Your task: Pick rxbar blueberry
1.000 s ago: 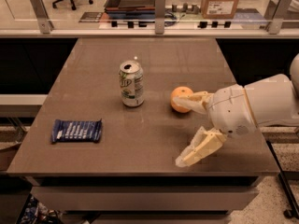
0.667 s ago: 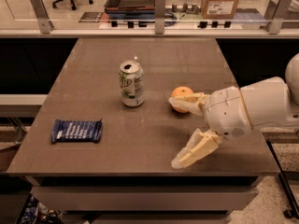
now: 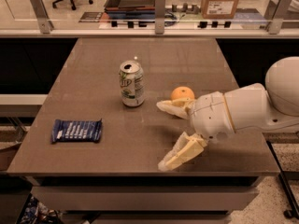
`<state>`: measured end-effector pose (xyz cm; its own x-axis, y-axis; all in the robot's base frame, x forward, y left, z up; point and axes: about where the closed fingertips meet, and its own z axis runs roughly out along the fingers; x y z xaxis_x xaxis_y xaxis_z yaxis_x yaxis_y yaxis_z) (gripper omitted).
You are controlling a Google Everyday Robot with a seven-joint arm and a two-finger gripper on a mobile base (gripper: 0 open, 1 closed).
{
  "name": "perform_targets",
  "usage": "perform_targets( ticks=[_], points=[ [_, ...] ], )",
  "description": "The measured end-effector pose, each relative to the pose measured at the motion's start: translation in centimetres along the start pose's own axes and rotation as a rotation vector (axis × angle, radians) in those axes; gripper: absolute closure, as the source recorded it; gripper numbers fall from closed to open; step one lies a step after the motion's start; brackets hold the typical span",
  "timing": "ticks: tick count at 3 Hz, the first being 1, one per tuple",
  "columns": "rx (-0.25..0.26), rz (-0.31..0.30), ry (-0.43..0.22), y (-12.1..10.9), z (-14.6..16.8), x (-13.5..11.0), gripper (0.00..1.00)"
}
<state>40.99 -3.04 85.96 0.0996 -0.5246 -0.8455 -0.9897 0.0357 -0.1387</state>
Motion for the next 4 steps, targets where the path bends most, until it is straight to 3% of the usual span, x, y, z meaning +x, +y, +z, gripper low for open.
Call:
perform_targets(
  ticks=[2, 4],
  points=[
    [-0.038, -0.024, -0.016, -0.9, 2.4, -2.1, 0.18],
    [-0.062, 0.01, -0.043, -1.8, 5.3, -3.6, 0.22]
  ],
)
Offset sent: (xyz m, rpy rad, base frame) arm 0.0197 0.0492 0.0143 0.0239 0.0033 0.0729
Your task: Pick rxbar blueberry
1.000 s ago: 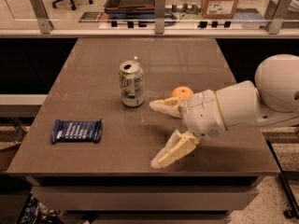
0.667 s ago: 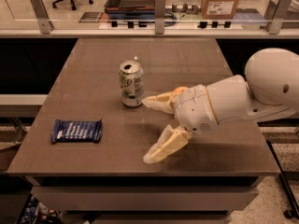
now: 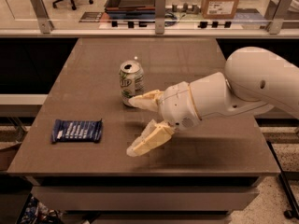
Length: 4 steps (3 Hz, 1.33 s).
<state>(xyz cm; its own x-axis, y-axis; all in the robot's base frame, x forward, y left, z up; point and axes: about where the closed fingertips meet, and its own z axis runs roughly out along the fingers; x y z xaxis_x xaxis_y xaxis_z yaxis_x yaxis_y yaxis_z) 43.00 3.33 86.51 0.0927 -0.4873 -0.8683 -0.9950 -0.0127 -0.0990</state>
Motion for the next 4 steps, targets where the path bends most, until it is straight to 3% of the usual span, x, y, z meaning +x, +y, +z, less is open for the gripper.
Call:
perform_targets(
  ticks=[2, 3, 4],
  points=[
    [0.055, 0.045, 0.082, -1.3, 3.2, 0.0, 0.2],
    [0.083, 0.04, 0.114, -1.4, 4.0, -0.2, 0.04],
    [0.081, 0.03, 0.122, -1.4, 4.5, -0.5, 0.13]
  ],
)
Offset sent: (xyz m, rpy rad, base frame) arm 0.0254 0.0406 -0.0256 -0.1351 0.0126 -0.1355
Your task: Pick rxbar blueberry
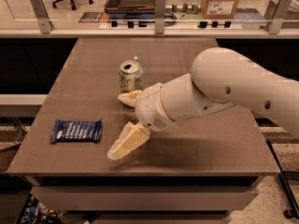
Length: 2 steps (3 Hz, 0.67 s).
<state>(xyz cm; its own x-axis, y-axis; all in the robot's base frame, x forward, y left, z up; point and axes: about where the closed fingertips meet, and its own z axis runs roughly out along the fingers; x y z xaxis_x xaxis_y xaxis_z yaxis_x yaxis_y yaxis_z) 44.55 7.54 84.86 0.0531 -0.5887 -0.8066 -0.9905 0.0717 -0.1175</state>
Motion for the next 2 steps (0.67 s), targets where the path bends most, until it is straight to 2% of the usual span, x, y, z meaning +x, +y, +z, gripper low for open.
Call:
perform_targets(
  ticks=[2],
  points=[
    [-0.039, -0.028, -0.005, 0.16, 0.94, -0.59, 0.24]
  ],
)
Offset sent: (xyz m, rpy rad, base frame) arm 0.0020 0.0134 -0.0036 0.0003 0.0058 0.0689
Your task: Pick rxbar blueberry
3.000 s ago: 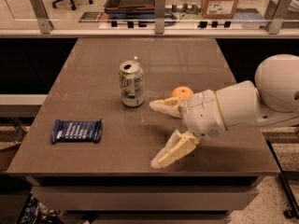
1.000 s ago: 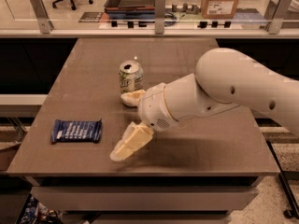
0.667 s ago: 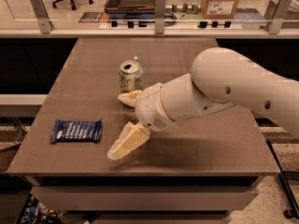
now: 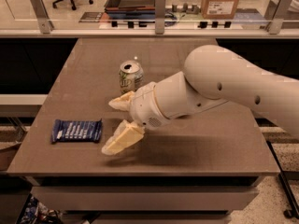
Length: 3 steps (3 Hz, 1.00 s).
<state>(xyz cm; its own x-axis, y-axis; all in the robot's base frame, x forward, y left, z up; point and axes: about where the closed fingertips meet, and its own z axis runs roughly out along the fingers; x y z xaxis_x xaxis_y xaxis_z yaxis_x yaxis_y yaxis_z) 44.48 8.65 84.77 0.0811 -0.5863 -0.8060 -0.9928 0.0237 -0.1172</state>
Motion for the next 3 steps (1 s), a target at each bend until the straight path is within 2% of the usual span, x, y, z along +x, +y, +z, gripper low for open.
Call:
perform_targets(
  ticks=[1, 2, 3],
  points=[
    [-0.001, -0.001, 0.0, 0.0, 0.03, -0.02, 0.24],
    [-0.009, -0.015, 0.025, -0.25, 0.66, -0.36, 0.06],
    [-0.01, -0.019, 0.027, -0.17, 0.74, -0.47, 0.0]
  ],
)
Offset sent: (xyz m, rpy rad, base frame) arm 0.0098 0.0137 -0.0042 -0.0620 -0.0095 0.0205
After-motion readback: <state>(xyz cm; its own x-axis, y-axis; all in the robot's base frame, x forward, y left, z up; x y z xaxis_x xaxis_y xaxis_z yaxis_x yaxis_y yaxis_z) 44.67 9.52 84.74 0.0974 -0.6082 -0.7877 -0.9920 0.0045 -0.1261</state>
